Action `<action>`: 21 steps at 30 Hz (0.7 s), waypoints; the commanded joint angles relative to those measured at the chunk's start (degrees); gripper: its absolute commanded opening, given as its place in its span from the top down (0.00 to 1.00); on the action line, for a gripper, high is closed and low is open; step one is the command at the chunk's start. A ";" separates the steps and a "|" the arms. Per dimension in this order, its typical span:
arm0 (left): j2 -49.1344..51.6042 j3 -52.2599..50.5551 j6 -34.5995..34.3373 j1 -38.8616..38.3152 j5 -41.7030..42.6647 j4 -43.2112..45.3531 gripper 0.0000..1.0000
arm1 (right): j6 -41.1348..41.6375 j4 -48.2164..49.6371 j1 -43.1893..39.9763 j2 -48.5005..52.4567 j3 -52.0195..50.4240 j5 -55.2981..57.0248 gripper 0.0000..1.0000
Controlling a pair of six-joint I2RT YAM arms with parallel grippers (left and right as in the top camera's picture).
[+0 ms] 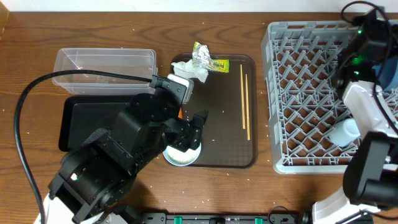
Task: Sort waste into correct bins and load items into the dishwasher rack
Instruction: 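Set the blue plate upright in the dish rack with the right gripper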
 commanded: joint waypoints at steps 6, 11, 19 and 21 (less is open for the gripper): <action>-0.42 0.31 0.57 0.17 -0.42 -0.63 0.18 | 2.12 3.37 3.67 1.05 0.79 -0.17 0.28; -0.44 0.31 0.57 0.17 -0.42 -0.81 0.17 | 4.04 9.20 4.83 0.92 0.79 4.90 0.01; -0.44 0.31 0.57 0.17 -0.44 -1.95 0.12 | 6.40 16.31 7.69 -1.99 0.81 8.63 0.01; -0.48 0.31 0.57 0.17 -0.44 -2.01 0.12 | 6.36 16.24 8.61 -2.23 0.81 8.61 0.01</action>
